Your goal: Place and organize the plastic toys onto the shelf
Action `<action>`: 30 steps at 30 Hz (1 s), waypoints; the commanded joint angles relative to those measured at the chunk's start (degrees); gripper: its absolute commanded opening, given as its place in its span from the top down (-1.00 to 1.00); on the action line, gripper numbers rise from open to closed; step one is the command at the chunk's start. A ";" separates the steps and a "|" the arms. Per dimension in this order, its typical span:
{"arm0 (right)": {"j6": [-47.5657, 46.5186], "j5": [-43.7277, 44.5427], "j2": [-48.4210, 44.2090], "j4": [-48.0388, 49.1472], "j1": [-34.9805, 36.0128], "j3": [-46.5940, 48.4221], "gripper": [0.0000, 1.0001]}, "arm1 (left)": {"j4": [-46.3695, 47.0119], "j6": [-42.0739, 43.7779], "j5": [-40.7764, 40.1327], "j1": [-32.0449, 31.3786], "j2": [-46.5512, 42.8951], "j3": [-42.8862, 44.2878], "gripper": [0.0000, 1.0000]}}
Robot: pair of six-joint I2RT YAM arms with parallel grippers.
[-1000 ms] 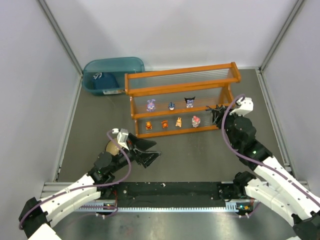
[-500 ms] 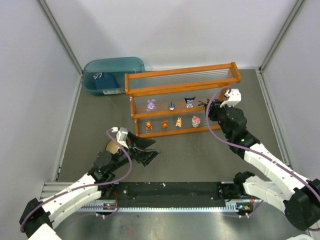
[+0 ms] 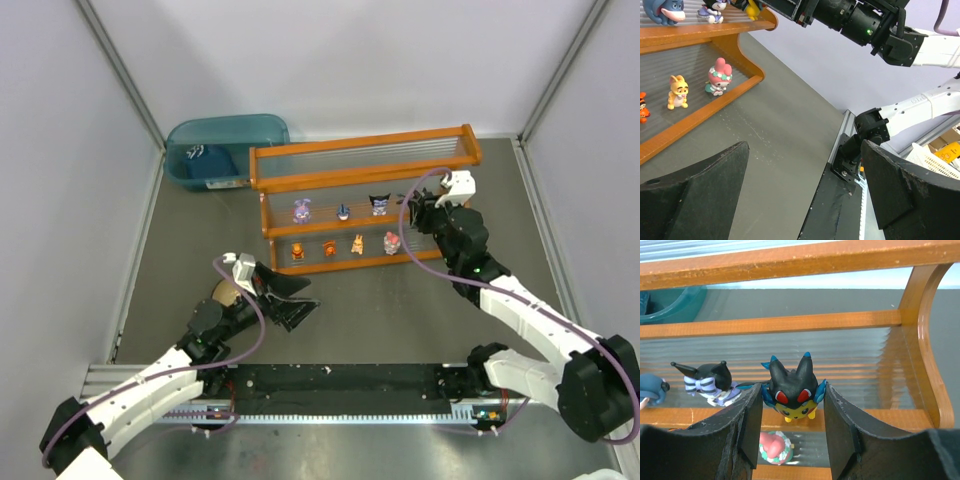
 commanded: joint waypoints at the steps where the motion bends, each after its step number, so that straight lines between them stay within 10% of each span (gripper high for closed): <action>1: -2.05 -0.99 1.49 7.05 -1.28 2.94 1.00 | 4.19 -0.59 1.33 1.04 0.47 -1.84 -0.98; 24: -3.10 1.21 7.38 10.22 -2.42 3.38 1.00 | 8.41 -0.95 3.27 2.80 4.96 -1.49 -0.98; 30: -3.01 0.86 7.21 10.04 -2.42 3.12 0.63 | 8.94 -1.03 3.45 2.97 5.13 -1.49 -0.98</action>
